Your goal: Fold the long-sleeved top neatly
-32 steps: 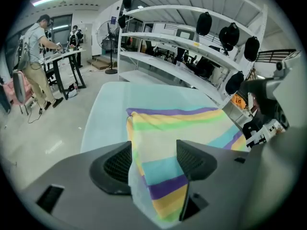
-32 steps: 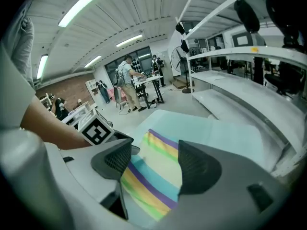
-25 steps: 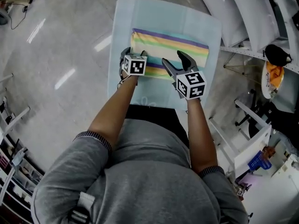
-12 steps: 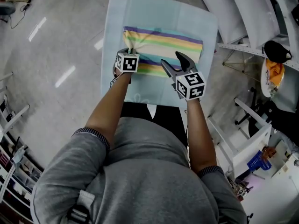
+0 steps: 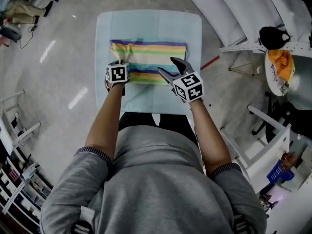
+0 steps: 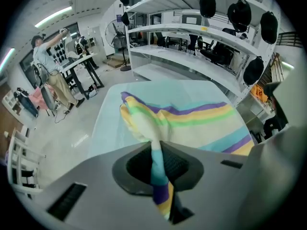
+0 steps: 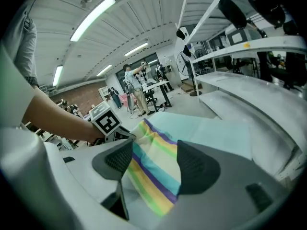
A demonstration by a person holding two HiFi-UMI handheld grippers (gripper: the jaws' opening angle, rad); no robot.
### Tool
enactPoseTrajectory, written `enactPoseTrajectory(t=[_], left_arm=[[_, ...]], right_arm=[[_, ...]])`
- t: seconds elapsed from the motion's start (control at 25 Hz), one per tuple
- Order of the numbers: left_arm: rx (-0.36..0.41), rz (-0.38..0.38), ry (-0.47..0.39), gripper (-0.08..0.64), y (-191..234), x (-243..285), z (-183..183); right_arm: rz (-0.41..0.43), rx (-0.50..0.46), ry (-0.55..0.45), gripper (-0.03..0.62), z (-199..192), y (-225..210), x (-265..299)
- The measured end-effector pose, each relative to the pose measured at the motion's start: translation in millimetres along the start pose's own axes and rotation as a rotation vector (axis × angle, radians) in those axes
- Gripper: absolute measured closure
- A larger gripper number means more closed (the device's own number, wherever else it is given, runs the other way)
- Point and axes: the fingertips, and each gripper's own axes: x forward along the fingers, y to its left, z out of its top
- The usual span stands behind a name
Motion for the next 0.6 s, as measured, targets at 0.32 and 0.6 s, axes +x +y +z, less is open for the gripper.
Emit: enactPoseTrajectory(t=[0.32, 0.6], left_arm=[[0.065, 0.024, -0.033, 0.514, -67, -33, 33], [0.157, -0.024, -0.043, 0.514, -157, -35, 44]], right_arm=[[0.015, 0.005, -0.008, 0.288, -9, -31, -45], [0.024, 0.012, -0.015, 0.288, -22, -63, -74]])
